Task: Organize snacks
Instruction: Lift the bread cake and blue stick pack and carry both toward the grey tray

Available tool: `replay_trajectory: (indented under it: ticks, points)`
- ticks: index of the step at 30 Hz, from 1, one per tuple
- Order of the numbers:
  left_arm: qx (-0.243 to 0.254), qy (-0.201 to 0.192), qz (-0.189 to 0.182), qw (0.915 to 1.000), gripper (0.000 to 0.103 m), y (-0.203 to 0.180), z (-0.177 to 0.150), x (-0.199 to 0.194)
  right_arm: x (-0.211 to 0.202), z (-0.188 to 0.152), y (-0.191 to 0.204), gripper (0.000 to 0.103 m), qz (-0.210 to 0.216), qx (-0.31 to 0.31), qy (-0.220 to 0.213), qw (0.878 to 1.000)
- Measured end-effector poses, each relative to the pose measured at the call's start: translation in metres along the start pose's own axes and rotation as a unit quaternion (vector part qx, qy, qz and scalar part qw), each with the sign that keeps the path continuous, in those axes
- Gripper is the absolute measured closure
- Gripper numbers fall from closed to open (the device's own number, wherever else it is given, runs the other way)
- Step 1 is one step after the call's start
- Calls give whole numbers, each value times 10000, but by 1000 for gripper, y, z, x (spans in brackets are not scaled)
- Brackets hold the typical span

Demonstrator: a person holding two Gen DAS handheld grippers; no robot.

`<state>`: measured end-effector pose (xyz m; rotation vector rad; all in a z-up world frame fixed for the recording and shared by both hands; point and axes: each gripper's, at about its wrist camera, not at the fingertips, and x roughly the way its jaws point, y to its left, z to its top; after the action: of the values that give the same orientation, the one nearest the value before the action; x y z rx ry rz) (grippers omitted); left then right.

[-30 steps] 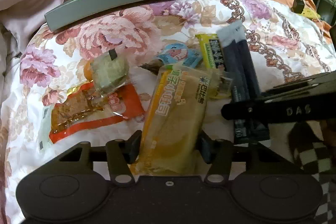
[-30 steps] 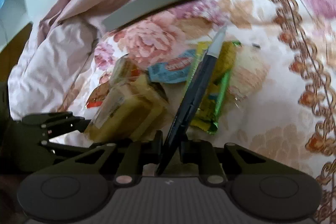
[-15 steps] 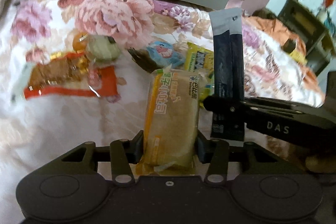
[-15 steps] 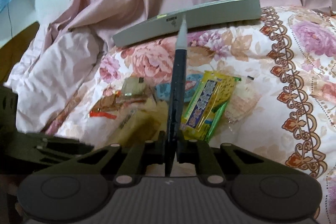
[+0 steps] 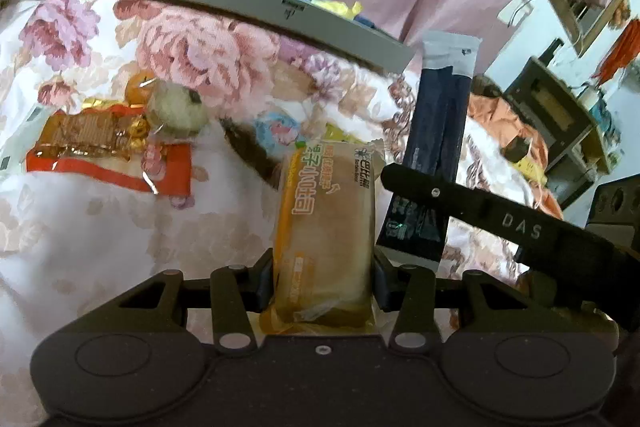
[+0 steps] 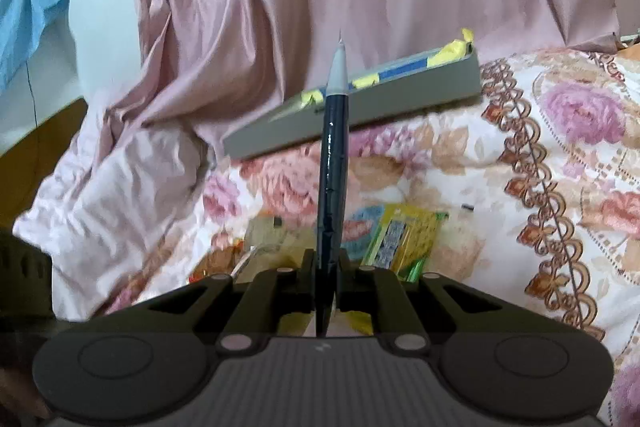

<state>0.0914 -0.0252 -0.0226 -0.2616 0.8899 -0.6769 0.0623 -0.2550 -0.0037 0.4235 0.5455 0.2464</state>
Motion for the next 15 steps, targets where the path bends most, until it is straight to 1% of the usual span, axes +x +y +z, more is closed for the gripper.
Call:
replay_trajectory:
  ticks: [6, 9, 12, 15]
  points:
    - [-208, -374, -292, 9987, 55, -1, 2, -10, -3, 17, -14, 93, 111, 232, -284, 9993]
    - [-132, -633, -406, 9971, 55, -6, 5, -17, -1, 26, -22, 93, 281, 345, -345, 9984]
    - [-120, -831, -428, 9956, 55, -10, 10, -22, 5, 33, -29, 93, 494, 467, -305, 9972]
    - [-132, -972, -344, 9946, 55, -12, 22, -22, 11, 43, -32, 93, 527, 406, -413, 9969]
